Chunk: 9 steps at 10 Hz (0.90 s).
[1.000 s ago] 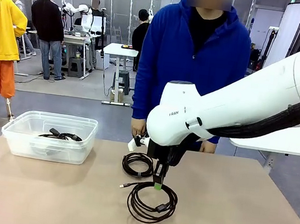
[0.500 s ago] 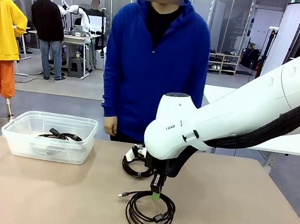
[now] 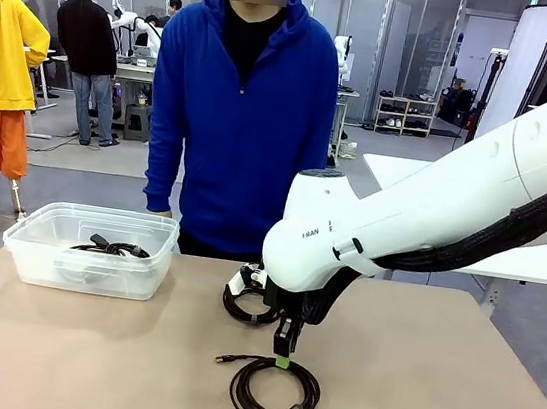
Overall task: Organize and store the cables.
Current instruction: Place the USB Extension Cable into the Organizing box.
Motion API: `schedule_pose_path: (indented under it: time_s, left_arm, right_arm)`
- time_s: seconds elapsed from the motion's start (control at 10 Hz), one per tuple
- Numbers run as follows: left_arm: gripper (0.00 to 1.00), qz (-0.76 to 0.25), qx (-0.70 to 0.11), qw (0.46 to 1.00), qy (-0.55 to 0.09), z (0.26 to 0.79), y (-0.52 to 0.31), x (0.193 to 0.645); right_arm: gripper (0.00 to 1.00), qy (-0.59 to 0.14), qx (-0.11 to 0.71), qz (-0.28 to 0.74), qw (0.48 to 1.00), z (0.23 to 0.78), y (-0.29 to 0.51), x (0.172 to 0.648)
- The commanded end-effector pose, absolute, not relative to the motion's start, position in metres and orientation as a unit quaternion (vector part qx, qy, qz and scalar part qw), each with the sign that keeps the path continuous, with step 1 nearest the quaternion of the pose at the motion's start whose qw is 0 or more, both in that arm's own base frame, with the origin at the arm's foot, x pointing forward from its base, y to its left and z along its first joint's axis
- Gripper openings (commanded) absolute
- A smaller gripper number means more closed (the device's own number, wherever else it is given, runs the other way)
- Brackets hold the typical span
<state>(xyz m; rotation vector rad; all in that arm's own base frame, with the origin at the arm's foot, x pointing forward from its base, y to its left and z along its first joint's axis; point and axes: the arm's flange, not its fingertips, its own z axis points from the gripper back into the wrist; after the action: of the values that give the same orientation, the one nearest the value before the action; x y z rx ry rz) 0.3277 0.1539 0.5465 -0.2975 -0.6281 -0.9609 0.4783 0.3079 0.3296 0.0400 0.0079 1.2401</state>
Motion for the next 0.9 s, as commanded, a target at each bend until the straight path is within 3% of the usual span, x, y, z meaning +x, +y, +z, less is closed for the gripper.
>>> schedule_pose_path:
  time_s: [0.0, 0.1, 0.2, 0.8]
  left_arm:
    - [1.0, -0.456, -0.143, 0.827, -0.295, 0.548, 0.155, 0.328]
    - [1.0, -0.456, -0.143, 0.827, -0.295, 0.548, 0.155, 0.328]
    - [1.0, -0.456, -0.143, 0.827, -0.295, 0.548, 0.155, 0.328]
    - [1.0, -0.467, -0.136, 0.823, -0.295, 0.556, 0.137, 0.332]
  right_arm:
    - [0.98, -0.01, 0.016, 0.575, 0.818, 0.333, 0.306, 0.475]
    - [0.87, -0.014, 0.016, 0.576, 0.817, 0.338, 0.303, 0.474]
    - [1.0, -0.017, 0.018, 0.576, 0.817, 0.34, 0.3, 0.474]
    - [1.0, -0.08, 0.081, 0.583, 0.805, 0.388, 0.231, 0.453]
